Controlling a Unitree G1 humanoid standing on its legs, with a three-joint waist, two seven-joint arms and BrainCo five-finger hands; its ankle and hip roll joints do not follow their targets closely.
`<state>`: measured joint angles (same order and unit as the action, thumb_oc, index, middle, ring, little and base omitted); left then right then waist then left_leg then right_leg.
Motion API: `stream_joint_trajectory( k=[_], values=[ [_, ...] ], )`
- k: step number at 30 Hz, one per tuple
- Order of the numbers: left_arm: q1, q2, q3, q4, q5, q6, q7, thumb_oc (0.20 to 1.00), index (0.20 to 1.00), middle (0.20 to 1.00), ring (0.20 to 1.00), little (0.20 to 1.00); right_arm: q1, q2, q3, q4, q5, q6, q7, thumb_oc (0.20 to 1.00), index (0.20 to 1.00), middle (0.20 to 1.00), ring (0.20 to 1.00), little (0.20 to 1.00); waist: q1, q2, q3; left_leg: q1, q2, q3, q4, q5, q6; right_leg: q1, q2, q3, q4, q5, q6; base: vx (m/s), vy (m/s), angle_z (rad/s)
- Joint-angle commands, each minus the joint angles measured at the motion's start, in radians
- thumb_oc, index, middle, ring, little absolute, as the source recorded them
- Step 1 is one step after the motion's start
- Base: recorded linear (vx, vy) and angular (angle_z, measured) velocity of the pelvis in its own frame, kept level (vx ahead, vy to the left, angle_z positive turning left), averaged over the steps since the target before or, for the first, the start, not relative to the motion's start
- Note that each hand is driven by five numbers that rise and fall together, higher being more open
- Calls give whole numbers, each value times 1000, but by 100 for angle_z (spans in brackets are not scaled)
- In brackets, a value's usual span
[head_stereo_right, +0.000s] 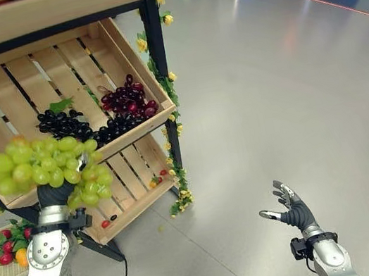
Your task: Pick up the fruits from the basket on one side to the basket on the other side
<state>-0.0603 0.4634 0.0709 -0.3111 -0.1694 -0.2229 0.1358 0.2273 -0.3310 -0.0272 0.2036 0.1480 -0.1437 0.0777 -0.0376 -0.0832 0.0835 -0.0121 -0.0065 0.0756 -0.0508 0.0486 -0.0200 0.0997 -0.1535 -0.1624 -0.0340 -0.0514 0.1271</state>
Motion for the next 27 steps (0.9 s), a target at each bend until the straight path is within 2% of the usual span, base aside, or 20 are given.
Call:
stream_joint_trajectory(
  k=[1, 7, 17, 20, 22, 27],
  values=[
    [-53, 34, 56, -73, 0, -62, -20, 200, 200, 200, 200, 200, -8, -37, -28, -16, -13, -25, 1, 1000, 1000, 1000, 1000, 1000, 8, 11, -32, 6, -32, -9, 87, -137, 23, 13, 28, -12, 116, -15, 52, 2, -14, 6],
    [-39, 37, 80, -167, -4, -79, -22, 200, 200, 200, 200, 200, 10, -33, -31, -6, -14, -27, 2, 1000, 1000, 1000, 1000, 1000, 17, 5, -33, 2, -34, -18, 79, -133, 18, 16, 30, -27, 108, -18, 52, -1, -22, 8],
    [-63, 49, 69, -163, 20, -79, -9, 200, 200, 200, 200, 200, 4, -45, -25, -6, -15, -27, 3, 1000, 1000, 1000, 1000, 1000, 20, 7, -30, -1, -33, -25, 85, -134, 15, 21, 32, -33, 103, -27, 49, -1, -3, 2],
    [-84, 58, 62, -106, 43, -69, 6, 200, 200, 200, 200, 200, 2, -47, -23, -2, -15, -23, 4, 1000, 1000, 1000, 1000, 1000, 14, 10, -34, 5, -31, -22, 81, -133, 13, 24, 33, -31, 101, -30, 48, 0, 0, 0],
    [-134, 75, 46, -3, 95, -49, 39, 200, 200, 200, 200, 200, -2, -50, -16, -3, -15, -18, 8, 1000, 1000, 1000, 1000, 1000, 1, 13, -42, 14, -28, -16, 73, -132, 12, 26, 34, -26, 101, -32, 47, 0, 0, 0],
    [-255, 114, 9, 186, 109, -23, 83, 200, 200, 200, 200, 200, -19, -62, -5, -10, -16, -7, 18, 1000, 1000, 1000, 1000, 1000, -22, 21, -51, 31, -22, 0, 60, -128, 8, 27, 36, -13, 99, -29, 50, 1, 4, -1]
  ],
)
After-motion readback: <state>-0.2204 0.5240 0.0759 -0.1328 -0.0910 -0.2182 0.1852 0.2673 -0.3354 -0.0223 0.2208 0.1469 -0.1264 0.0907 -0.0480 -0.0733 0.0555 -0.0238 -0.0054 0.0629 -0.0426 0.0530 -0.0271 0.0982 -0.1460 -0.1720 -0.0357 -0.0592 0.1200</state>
